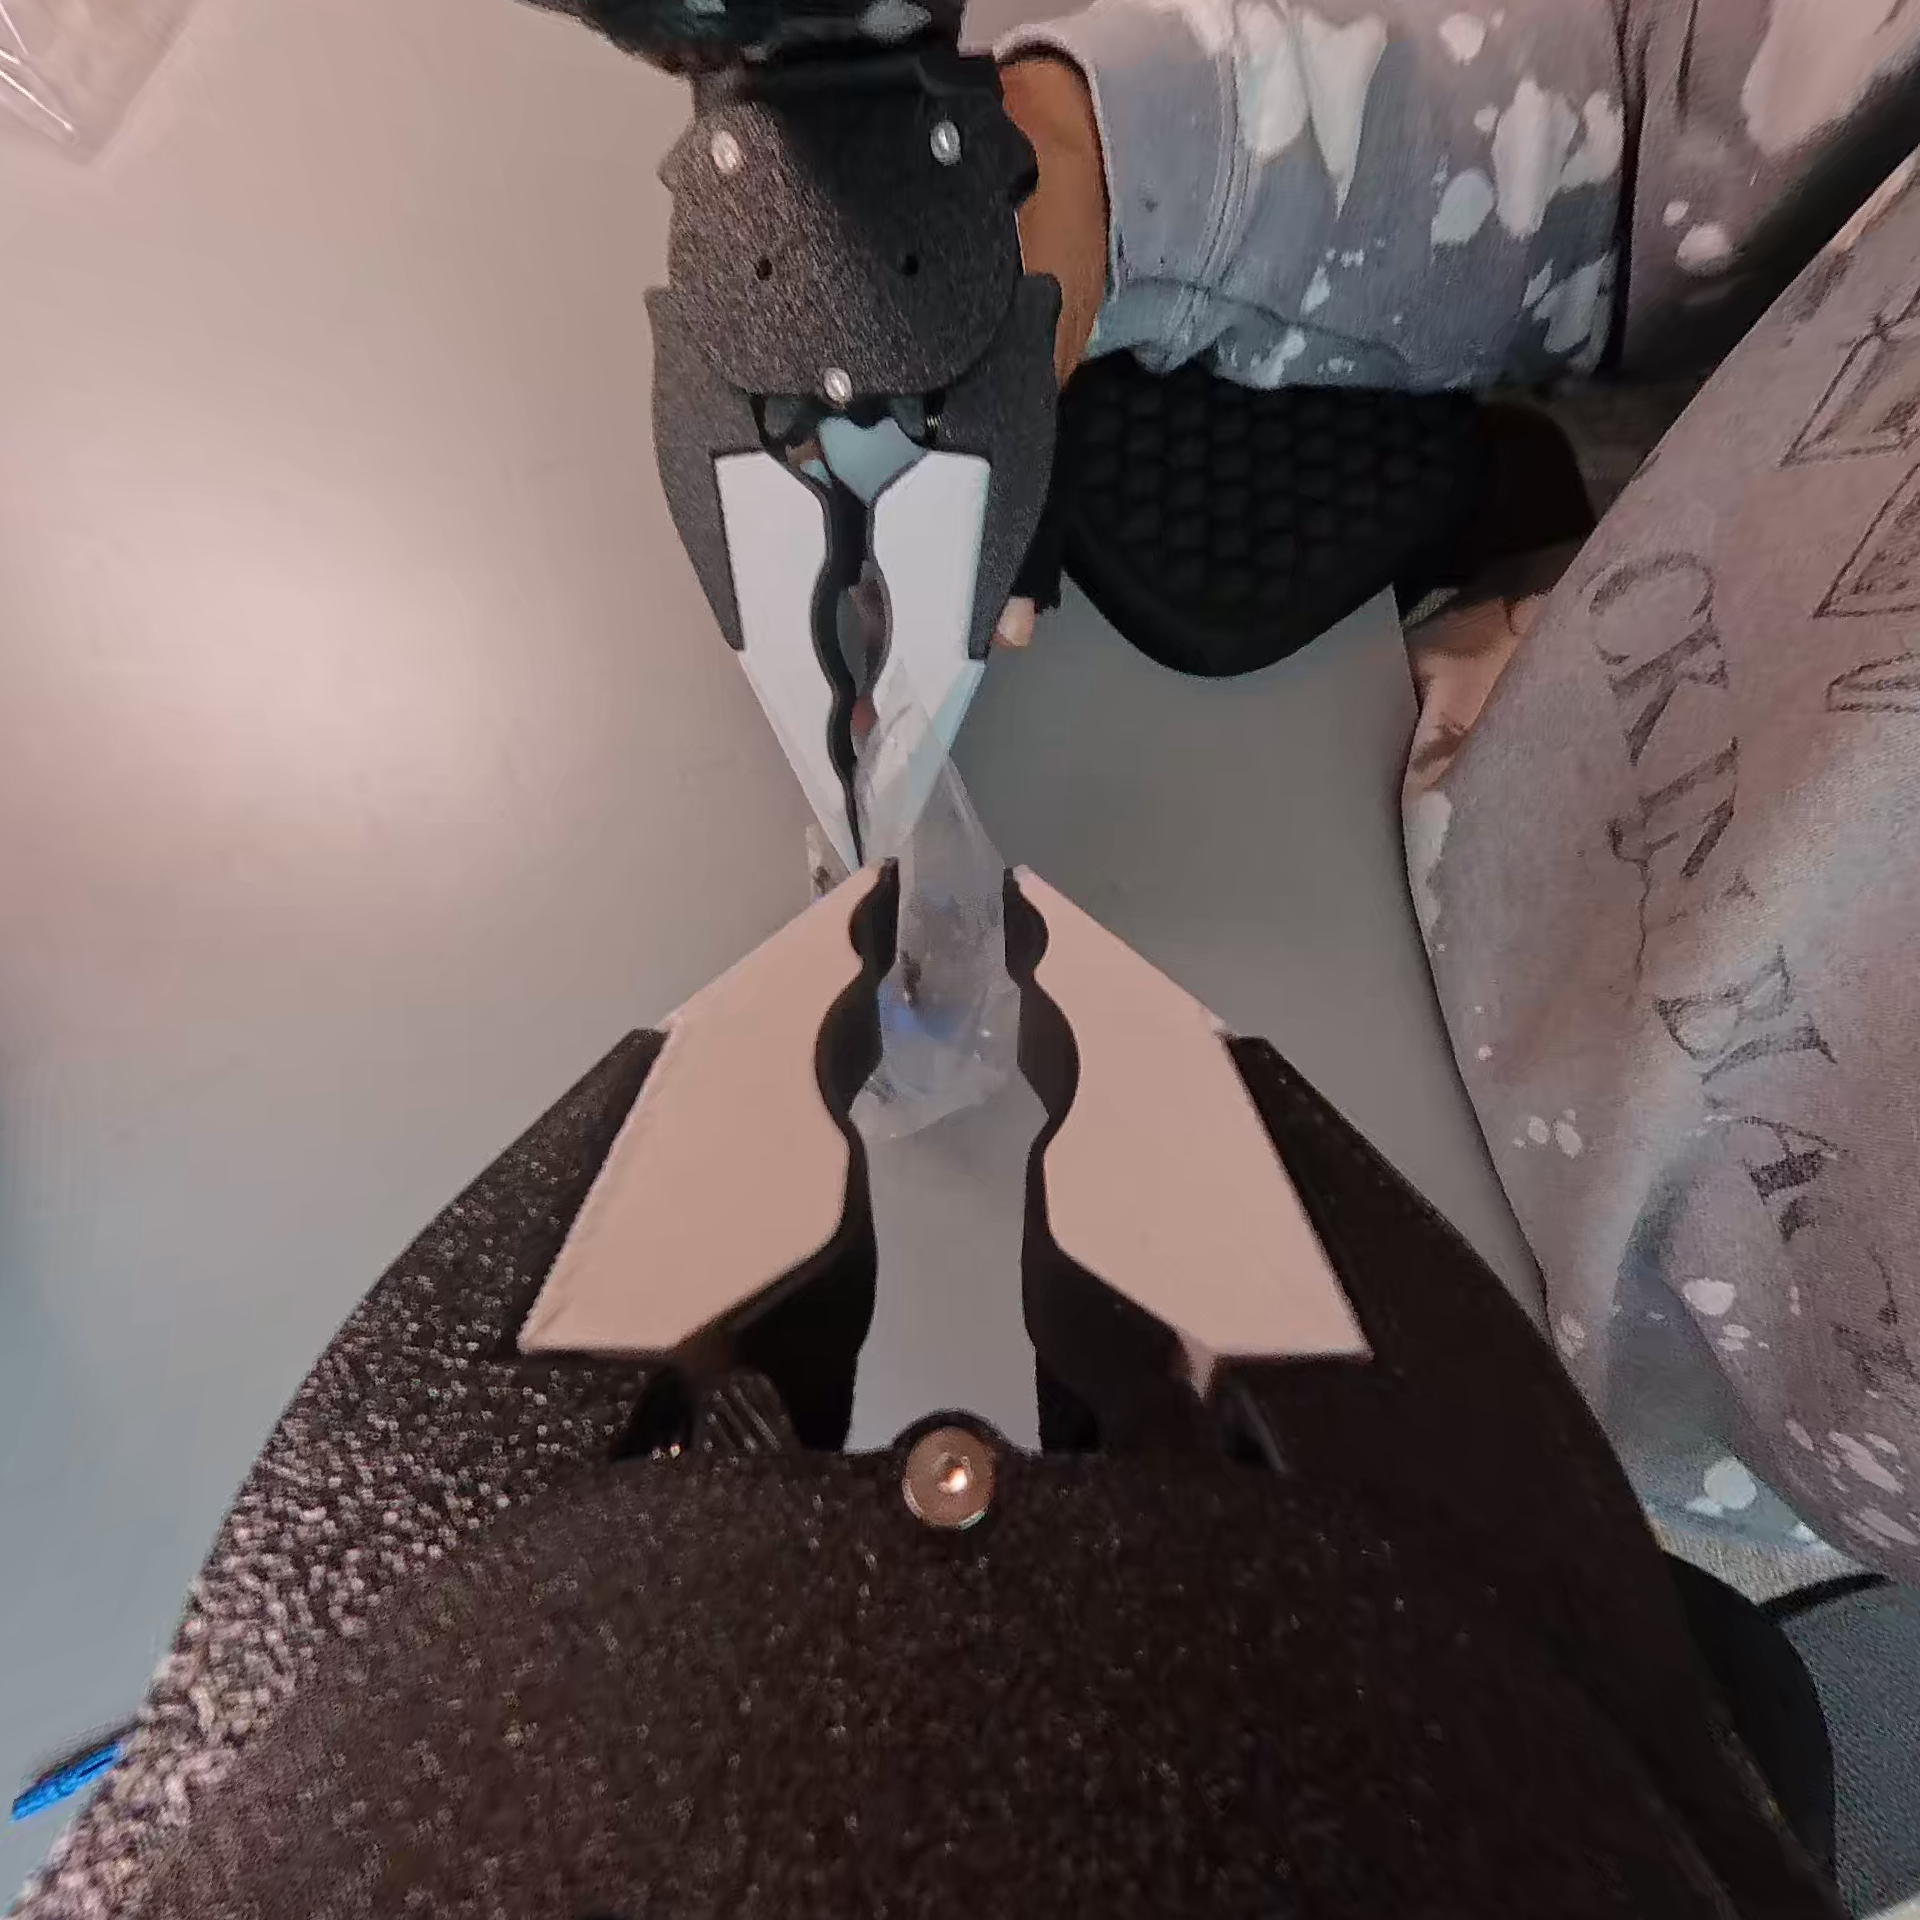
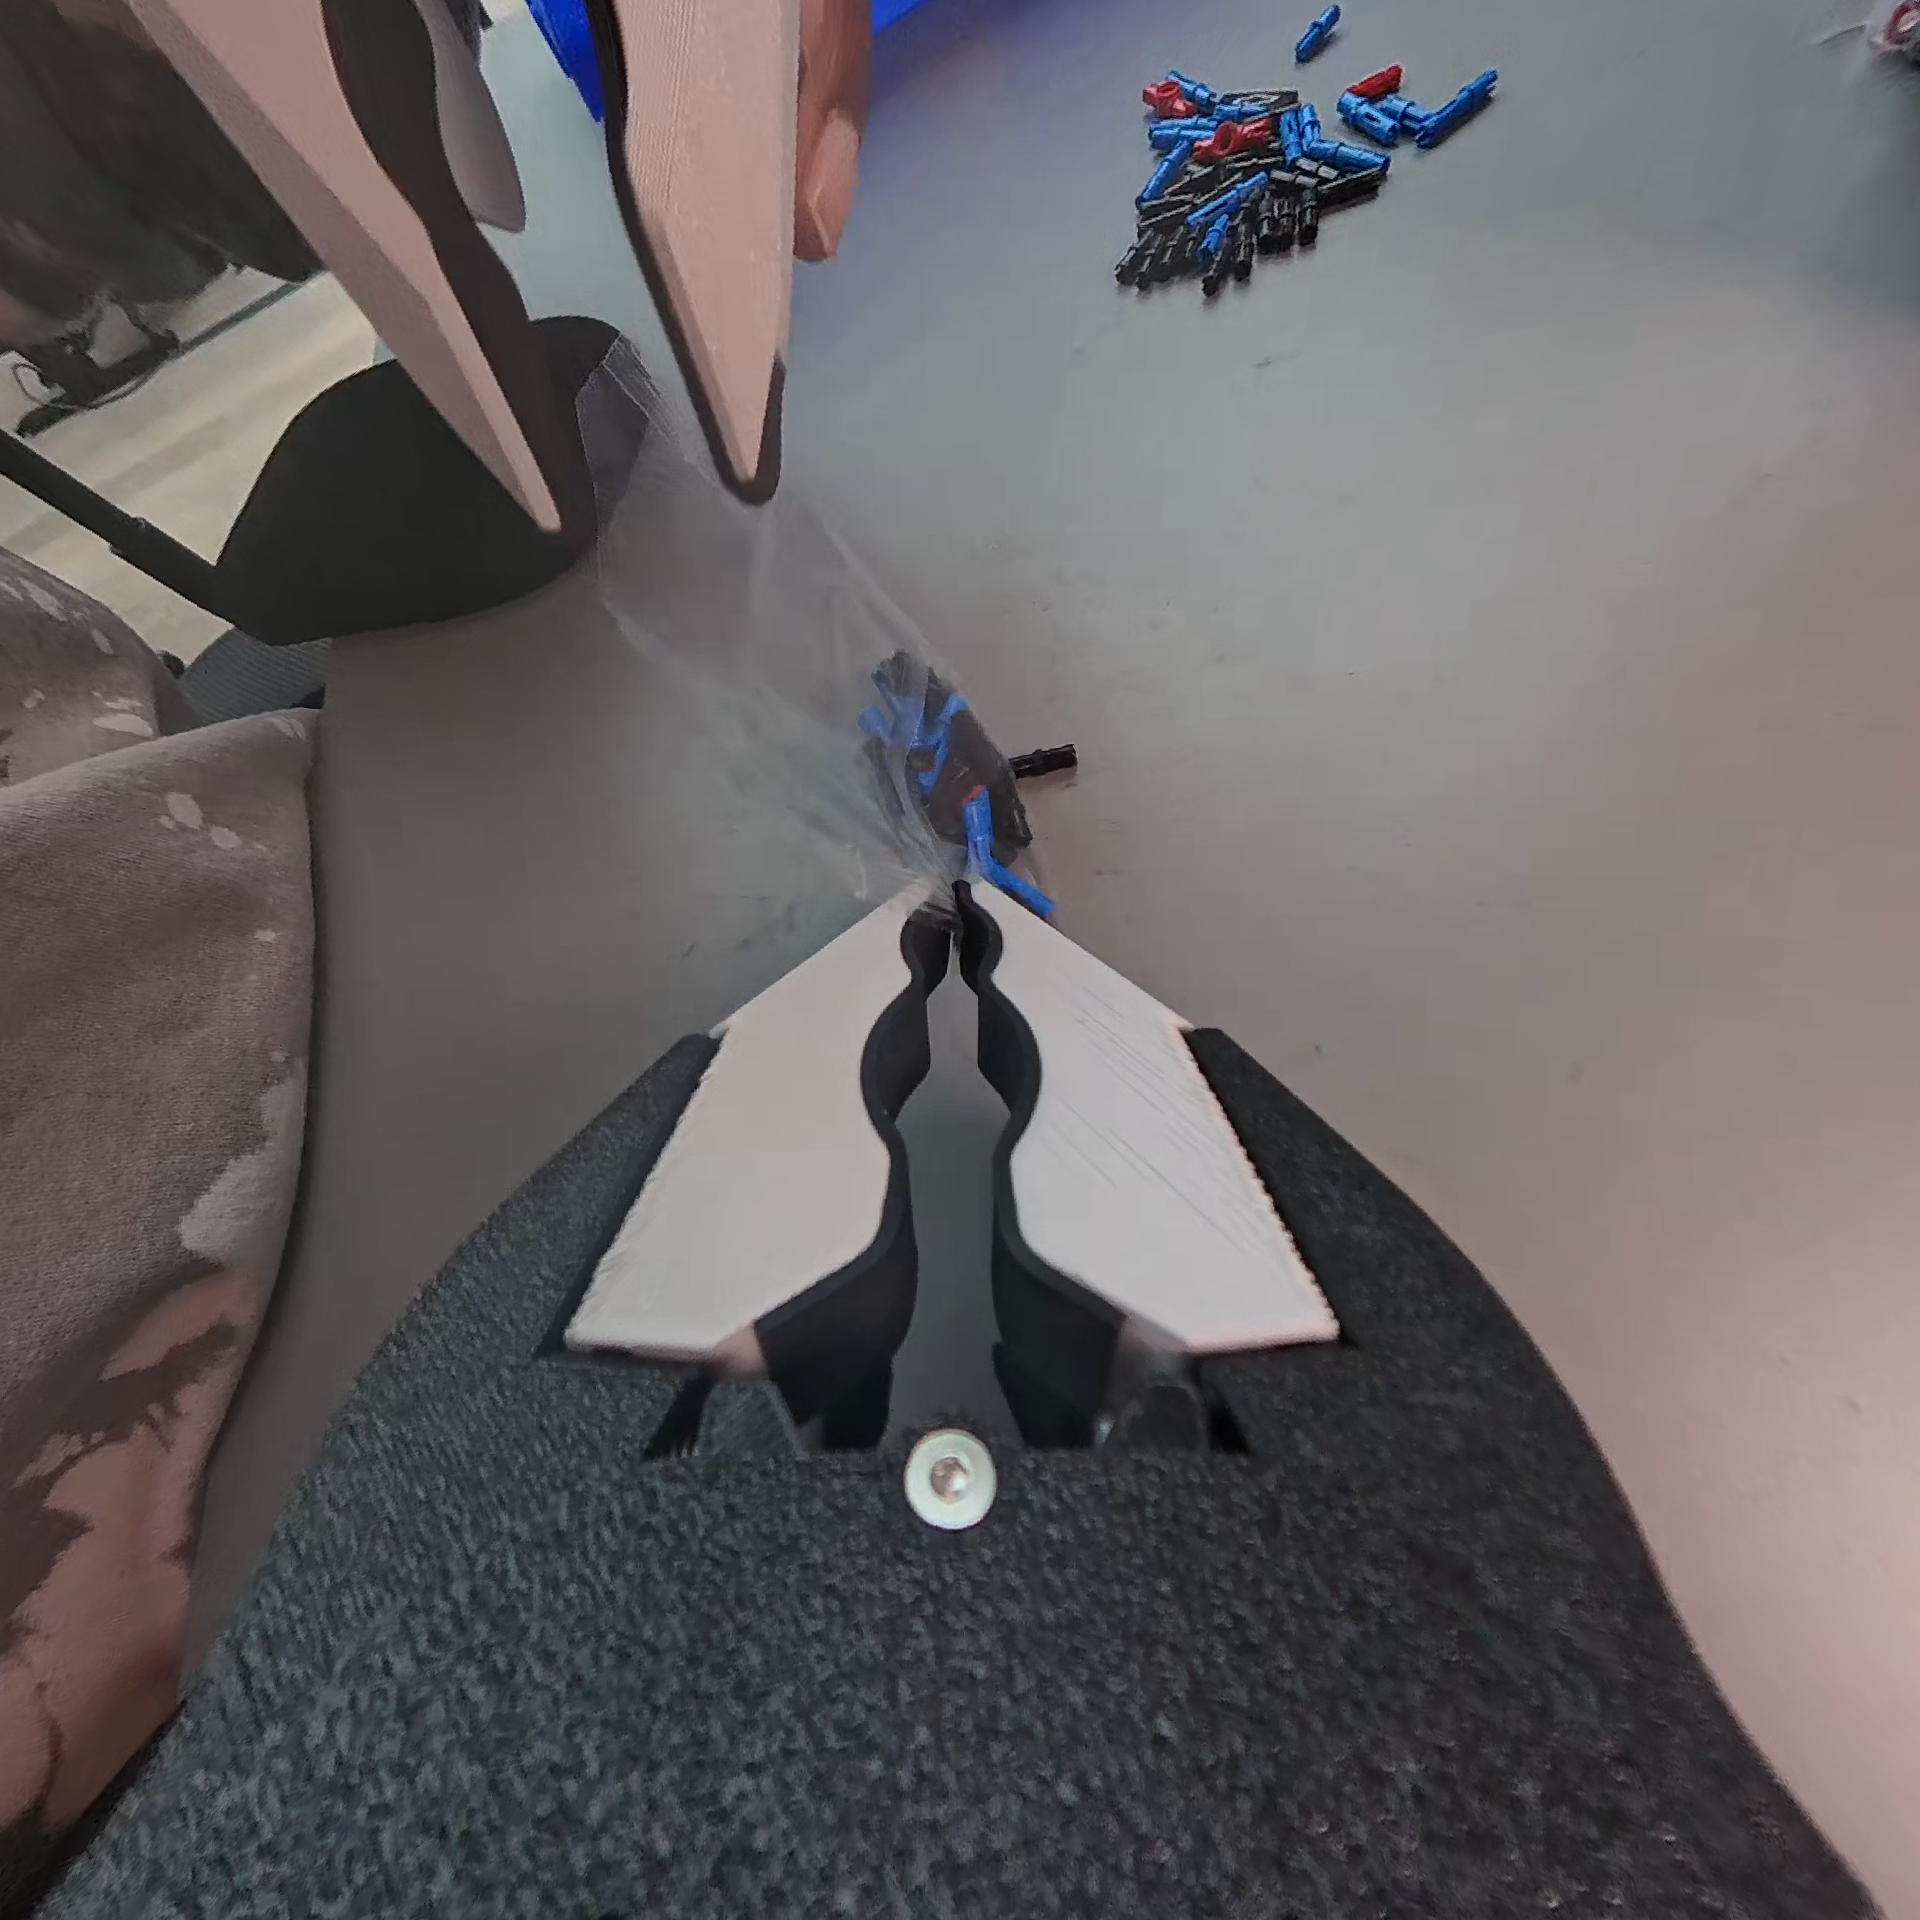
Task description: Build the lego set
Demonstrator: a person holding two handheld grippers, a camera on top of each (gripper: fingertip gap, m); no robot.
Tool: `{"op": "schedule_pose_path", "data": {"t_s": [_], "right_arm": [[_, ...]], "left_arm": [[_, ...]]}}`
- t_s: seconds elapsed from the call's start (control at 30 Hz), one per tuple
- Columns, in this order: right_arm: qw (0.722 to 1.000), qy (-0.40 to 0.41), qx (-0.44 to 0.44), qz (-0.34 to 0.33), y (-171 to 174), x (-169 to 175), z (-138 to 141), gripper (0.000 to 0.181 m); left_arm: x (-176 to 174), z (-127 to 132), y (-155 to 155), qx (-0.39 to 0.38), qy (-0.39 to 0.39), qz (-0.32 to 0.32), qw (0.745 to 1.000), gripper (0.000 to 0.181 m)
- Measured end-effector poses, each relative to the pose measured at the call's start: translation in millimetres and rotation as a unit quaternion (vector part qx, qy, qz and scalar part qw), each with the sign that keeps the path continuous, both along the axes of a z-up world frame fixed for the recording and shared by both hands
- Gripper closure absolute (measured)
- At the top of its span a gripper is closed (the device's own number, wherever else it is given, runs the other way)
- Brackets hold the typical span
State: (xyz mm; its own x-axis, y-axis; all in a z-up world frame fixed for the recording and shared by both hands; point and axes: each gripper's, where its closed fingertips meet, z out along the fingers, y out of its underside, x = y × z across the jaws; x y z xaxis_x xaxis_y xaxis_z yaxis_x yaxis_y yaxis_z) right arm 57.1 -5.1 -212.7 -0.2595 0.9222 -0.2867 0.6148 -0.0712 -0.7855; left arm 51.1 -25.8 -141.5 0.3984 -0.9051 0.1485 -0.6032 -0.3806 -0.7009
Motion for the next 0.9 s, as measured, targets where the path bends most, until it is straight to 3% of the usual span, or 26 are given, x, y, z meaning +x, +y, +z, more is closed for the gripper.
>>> {"op": "schedule_pose_path", "data": {"t_s": [0.03, 0.13, 0.3, 0.4, 0.63, 0.9], "right_arm": [[1.0, 0.0, 0.001, 0.002, -1, 1, 0, 0.181], [1.0, -0.014, 0.0, 0.027, -7, 8, -4, 0.181], [0.997, -0.022, -0.009, 0.072, -19, 20, -4, 0.181], [0.997, -0.023, -0.018, 0.075, -20, 22, -3, 0.181], [0.997, -0.023, -0.024, 0.072, -19, 21, -3, 0.181], [0.997, -0.023, -0.021, 0.064, -17, 19, -4, 0.181]], "left_arm": [[-2, 7, 4, 0.005, -0.026, 0.01, 1.0, 0.161], [-23, 11, 23, -0.007, -0.07, 0.066, 0.995, 0.164], [-41, -59, 24, -0.014, 0.028, 0.067, 0.997, 0.159], [-33, -77, 22, -0.003, 0.034, 0.057, 0.998, 0.157], [-30, -97, 24, 0.018, 0.062, 0.06, 0.996, 0.162], [-31, -94, 24, 0.032, 0.052, 0.066, 0.996, 0.165]]}}
